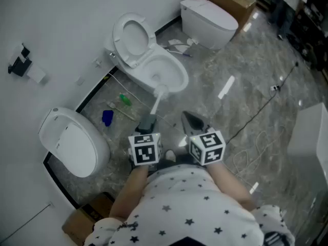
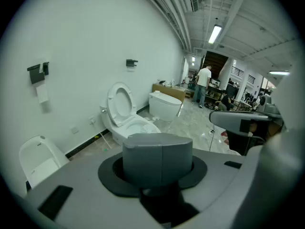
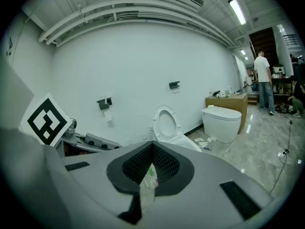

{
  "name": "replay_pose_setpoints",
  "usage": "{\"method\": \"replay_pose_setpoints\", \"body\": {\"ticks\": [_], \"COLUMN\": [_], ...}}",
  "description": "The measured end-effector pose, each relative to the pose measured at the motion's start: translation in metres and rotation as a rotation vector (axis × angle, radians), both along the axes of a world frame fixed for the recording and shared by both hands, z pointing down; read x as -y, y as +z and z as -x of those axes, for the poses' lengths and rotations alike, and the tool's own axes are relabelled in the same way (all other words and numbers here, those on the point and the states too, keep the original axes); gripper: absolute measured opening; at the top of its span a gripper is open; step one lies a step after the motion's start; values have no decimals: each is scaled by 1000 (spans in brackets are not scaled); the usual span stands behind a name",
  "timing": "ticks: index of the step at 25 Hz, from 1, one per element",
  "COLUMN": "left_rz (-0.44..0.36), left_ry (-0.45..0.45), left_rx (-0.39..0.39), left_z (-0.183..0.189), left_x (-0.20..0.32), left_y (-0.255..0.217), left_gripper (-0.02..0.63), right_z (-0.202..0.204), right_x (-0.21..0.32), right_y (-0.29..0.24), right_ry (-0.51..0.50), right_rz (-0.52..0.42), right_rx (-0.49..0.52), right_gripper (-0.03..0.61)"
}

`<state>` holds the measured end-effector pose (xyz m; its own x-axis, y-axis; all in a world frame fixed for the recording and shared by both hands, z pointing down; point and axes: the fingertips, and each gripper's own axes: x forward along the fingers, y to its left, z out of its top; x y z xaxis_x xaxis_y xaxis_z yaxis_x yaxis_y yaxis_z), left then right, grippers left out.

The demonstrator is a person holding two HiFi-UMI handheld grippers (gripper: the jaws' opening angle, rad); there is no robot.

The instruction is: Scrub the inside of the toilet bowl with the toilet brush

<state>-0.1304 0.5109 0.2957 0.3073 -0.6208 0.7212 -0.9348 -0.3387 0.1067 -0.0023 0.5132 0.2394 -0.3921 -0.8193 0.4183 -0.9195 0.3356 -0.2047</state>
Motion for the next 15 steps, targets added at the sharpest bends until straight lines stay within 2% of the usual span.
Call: {"method": "replay_pose_setpoints", "body": {"ticks": [8, 15], "left_rz": [-3, -5], "left_ry": [4, -7], "left_rx": [-6, -6], "left_z": [-1, 5], "left_x": [-3, 0], "left_y": [2, 2], "left_gripper": [155, 155], "right_z": [5, 10], "right_x": [-5, -2], "right_y": [3, 2], "right_ry": [-22, -34], "right_rz": [2, 4], "right_rx": [-16, 39], "right_gripper": [-2, -1]}}
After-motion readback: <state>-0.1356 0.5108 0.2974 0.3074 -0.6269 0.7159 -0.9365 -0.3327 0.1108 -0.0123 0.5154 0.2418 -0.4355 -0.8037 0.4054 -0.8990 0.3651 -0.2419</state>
